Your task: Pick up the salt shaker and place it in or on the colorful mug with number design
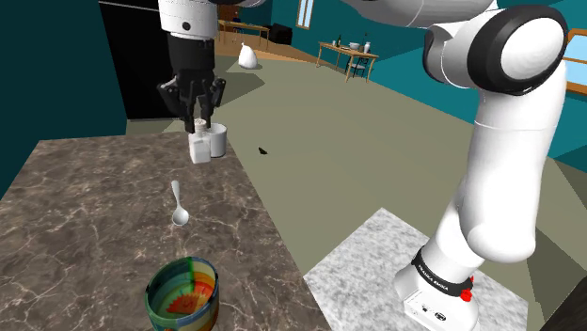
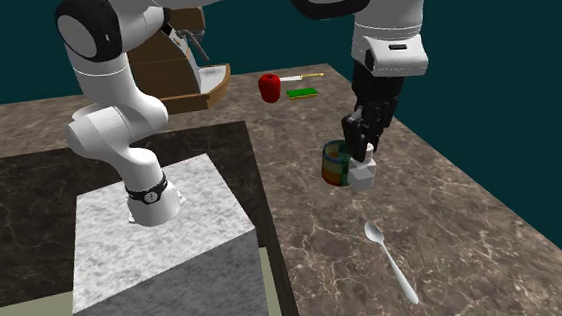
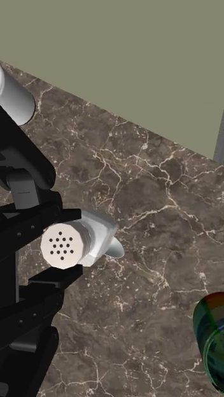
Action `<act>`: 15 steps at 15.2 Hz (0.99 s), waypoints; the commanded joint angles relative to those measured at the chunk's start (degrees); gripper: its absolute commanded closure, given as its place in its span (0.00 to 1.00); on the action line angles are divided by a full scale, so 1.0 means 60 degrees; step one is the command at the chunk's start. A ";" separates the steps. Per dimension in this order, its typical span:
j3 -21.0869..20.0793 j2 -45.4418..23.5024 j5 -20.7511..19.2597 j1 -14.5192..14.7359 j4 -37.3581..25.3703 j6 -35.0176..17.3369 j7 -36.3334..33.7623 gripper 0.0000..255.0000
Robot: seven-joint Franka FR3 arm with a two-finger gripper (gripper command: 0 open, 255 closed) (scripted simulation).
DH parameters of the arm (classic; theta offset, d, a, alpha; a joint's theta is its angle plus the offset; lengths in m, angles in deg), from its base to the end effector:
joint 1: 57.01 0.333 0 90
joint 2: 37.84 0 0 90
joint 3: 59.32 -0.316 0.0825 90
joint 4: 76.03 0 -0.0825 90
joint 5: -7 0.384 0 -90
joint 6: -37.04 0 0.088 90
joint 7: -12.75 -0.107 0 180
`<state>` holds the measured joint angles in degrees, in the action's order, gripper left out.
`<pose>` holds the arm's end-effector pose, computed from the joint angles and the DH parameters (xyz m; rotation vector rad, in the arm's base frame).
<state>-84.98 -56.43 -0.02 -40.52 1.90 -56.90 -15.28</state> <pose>0.5162 0.3918 0.5502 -3.1142 -0.3695 0.0329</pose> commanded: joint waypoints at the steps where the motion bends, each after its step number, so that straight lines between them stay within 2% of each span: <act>1: -0.0125 0.0266 0.0078 0.0160 0.0297 -0.0043 -0.0319 1.00; 8: -0.0634 0.0930 0.0280 0.0884 0.0913 -0.0028 -0.1593 1.00; 15: -0.1183 0.1080 0.0270 0.1784 0.0856 0.0192 -0.3028 1.00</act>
<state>-91.63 -50.49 1.39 -30.43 6.54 -55.75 -32.25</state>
